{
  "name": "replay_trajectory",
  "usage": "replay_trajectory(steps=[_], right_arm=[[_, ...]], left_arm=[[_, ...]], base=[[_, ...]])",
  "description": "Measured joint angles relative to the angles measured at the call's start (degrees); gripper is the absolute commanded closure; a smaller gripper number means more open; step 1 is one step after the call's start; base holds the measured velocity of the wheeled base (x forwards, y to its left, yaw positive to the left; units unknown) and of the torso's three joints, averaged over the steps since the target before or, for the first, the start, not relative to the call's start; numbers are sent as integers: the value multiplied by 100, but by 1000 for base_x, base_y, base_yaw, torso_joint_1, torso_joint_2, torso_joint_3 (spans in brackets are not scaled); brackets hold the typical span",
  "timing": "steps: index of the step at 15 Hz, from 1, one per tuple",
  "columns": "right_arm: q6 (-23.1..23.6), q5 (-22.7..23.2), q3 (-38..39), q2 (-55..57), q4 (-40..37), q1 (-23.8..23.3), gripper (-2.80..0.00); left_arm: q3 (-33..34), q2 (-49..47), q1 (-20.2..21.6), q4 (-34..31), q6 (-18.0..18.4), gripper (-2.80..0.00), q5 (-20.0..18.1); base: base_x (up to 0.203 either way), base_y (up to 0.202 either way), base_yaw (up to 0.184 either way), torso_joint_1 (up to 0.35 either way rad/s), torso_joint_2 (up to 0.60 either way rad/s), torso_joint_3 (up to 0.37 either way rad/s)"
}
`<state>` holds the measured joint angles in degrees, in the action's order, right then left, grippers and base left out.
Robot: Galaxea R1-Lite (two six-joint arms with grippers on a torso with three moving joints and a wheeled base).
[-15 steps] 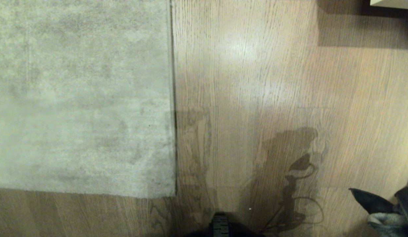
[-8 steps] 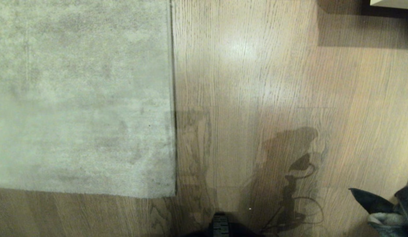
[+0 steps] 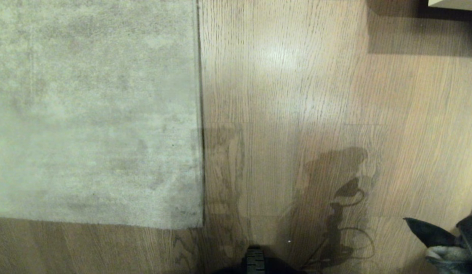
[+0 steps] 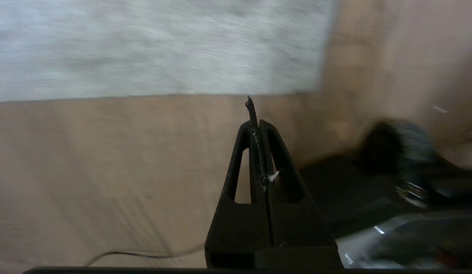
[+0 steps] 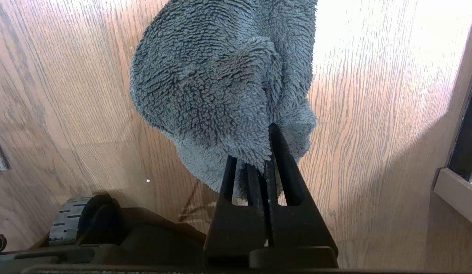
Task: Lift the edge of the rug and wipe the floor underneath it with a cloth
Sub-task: Lift up the carpet
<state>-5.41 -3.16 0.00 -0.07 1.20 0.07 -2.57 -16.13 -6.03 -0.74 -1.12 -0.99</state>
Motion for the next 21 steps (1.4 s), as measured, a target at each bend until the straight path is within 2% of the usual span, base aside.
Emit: replay_trajectory(steps=[3, 6, 9, 12, 13, 16, 21], right_arm=[[-1, 0, 0, 0, -2, 0, 0], [-2, 1, 0, 0, -2, 0, 0], [-2, 2, 0, 0, -2, 0, 0], [-1, 2, 0, 0, 0, 0, 0], [-1, 0, 0, 0, 1, 0, 0], [0, 0, 0, 0, -2, 0, 0], [-2, 0, 0, 0, 1, 2, 0]], left_arm=[[-471, -956, -436, 25, -179, 0, -43], [-850, -2001, -685, 328, -223, 0, -312], [-978, -3122, -975, 1150, -262, 0, -658], [-1117, -4407, -1408, 2214, -341, 0, -750], [-1220, -4853, -1582, 2583, -361, -280, -713], [-1683, -5924, -2189, 3212, -435, -280, -357], [-2642, -7008, -2572, 3039, -446, -280, 46]], base=[[0, 0, 0, 0, 0, 0], [0, 0, 0, 0, 0, 0], [0, 0, 0, 0, 0, 0], [0, 0, 0, 0, 0, 0], [0, 0, 0, 0, 0, 0], [0, 0, 0, 0, 0, 0], [0, 0, 0, 0, 0, 0]])
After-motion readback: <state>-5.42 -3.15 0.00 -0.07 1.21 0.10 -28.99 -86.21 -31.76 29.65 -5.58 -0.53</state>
